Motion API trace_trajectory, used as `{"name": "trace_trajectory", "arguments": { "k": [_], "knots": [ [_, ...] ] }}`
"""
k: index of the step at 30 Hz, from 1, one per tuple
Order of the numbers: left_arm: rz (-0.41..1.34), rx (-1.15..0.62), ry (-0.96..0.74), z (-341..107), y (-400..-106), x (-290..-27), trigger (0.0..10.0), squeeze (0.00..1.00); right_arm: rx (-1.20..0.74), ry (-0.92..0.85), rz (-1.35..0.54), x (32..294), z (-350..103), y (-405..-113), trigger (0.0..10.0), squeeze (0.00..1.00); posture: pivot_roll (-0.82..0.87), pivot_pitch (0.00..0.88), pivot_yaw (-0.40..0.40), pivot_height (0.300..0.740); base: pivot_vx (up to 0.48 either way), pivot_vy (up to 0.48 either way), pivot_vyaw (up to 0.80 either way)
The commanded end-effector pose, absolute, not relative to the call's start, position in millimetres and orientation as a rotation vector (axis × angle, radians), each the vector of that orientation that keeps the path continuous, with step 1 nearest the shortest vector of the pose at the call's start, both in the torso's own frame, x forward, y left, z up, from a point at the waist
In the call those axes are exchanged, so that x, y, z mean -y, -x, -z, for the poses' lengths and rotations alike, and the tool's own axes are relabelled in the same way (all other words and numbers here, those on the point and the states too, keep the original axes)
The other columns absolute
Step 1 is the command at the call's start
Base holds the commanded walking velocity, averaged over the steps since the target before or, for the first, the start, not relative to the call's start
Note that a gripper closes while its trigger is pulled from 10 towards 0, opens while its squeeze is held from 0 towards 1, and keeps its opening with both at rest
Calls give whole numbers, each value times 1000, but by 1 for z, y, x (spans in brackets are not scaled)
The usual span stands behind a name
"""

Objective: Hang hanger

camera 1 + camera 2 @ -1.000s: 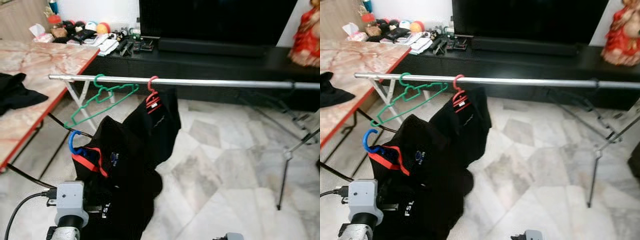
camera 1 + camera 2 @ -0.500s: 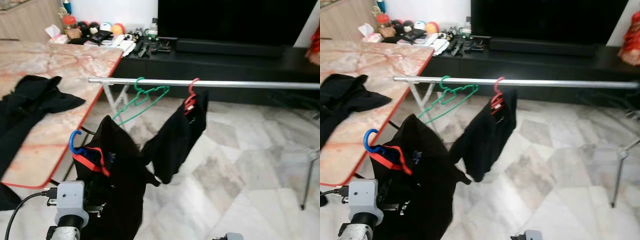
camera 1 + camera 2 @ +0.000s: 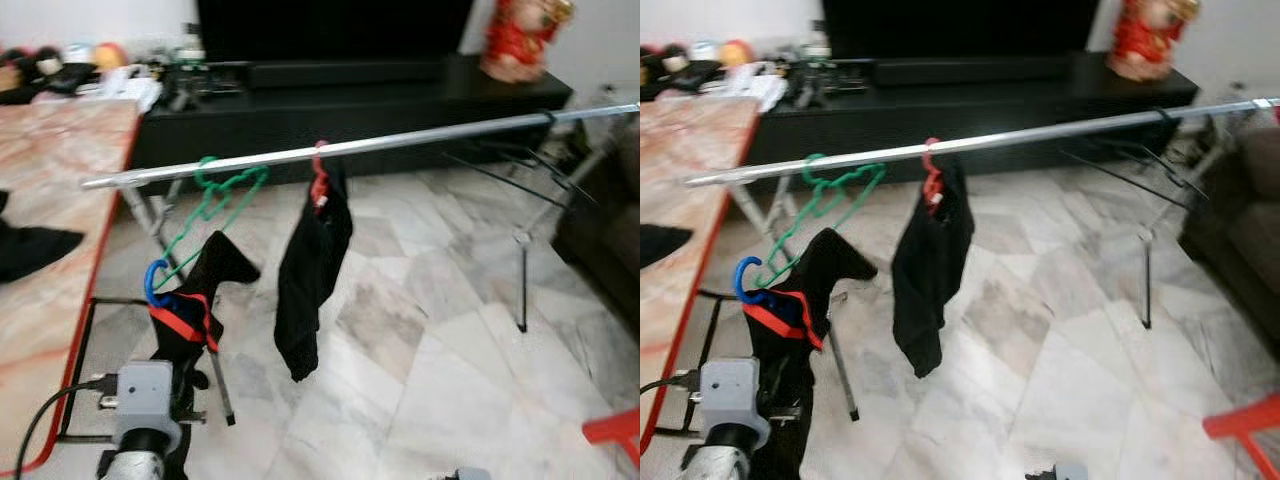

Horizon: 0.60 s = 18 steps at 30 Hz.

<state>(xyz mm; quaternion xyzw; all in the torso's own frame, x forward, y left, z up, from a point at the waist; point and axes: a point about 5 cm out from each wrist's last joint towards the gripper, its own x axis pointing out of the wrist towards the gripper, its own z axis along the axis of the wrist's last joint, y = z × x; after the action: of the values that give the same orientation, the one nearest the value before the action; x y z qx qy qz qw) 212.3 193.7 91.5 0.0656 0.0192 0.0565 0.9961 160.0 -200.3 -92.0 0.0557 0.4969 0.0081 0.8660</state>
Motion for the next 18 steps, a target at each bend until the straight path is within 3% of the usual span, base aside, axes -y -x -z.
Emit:
{"name": "trace_trajectory", "arguments": {
  "k": [1, 9, 15, 18],
  "knots": [
    [-108, -18, -136, -95, -209, -194, 10000, 0, -1050, -118, -16, 201, 93, -158, 10000, 0, 33, 130, -4, 740, 0, 0, -763],
    [-105, -14, -135, -95, -209, -195, 10000, 0, -1050, -117, -20, 200, 93, -158, 10000, 0, 34, 131, -2, 740, 0, 0, -754],
    [-105, -11, -135, -96, -208, -194, 10000, 0, -1034, -124, -15, 200, 92, -159, 10000, 0, 35, 132, -4, 740, 0, 0, 0],
    [-106, -12, -135, -96, -208, -194, 10000, 0, -1032, -129, -14, 200, 92, -159, 10000, 0, 35, 132, -4, 740, -277, 0, 0]
  ]
}}
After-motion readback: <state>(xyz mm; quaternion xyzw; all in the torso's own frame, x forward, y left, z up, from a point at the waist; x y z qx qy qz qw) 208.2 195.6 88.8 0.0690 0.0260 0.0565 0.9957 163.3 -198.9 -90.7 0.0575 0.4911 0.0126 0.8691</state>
